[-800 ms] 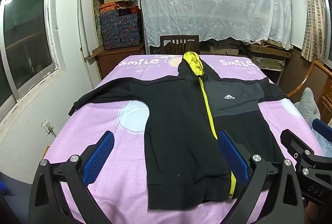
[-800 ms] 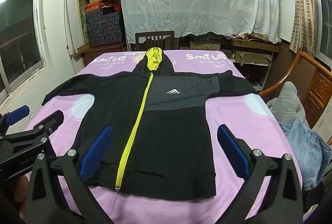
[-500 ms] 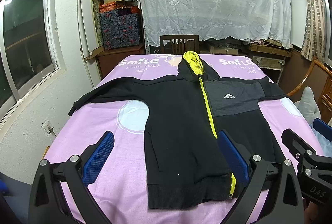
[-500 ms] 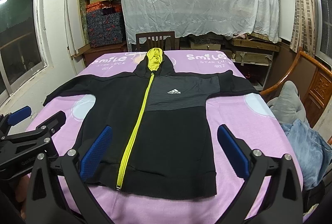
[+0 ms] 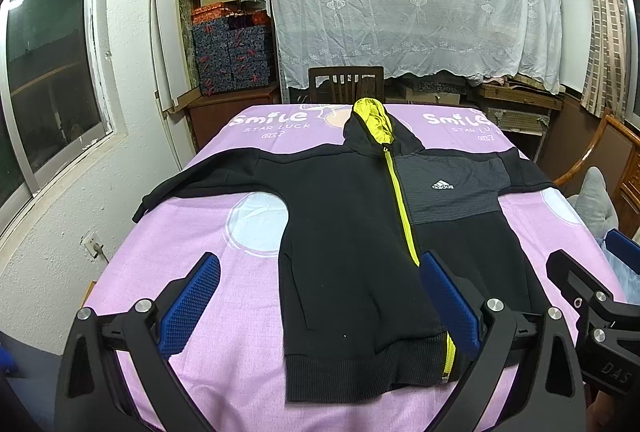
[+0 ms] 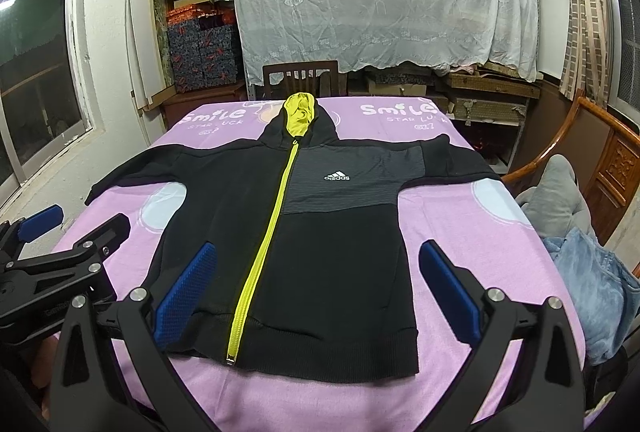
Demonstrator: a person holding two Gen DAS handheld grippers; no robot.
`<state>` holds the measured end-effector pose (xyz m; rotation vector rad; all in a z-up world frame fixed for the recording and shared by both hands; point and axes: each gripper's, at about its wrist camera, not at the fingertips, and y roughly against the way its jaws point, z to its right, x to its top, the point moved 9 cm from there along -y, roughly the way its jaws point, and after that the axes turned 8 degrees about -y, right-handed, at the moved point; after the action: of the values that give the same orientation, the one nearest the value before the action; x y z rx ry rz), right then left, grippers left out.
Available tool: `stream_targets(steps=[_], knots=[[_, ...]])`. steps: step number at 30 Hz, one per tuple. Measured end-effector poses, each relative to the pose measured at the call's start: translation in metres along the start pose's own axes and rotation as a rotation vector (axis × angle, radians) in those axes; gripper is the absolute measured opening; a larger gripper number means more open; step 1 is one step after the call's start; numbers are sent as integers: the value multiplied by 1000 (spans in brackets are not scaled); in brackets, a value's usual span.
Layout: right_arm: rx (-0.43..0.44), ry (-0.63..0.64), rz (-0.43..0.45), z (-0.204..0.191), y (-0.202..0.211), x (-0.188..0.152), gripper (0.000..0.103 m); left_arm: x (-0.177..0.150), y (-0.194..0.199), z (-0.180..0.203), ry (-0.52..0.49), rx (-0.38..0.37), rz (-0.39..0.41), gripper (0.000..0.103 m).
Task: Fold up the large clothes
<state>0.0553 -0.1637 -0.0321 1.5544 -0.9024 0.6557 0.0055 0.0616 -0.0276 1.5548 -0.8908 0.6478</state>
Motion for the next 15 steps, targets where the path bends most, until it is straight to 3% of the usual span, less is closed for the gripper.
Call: stream_targets(steps=[15], knots=[[5, -11, -12, 0, 1, 0, 99, -4, -1, 1, -9, 0, -4, 100]])
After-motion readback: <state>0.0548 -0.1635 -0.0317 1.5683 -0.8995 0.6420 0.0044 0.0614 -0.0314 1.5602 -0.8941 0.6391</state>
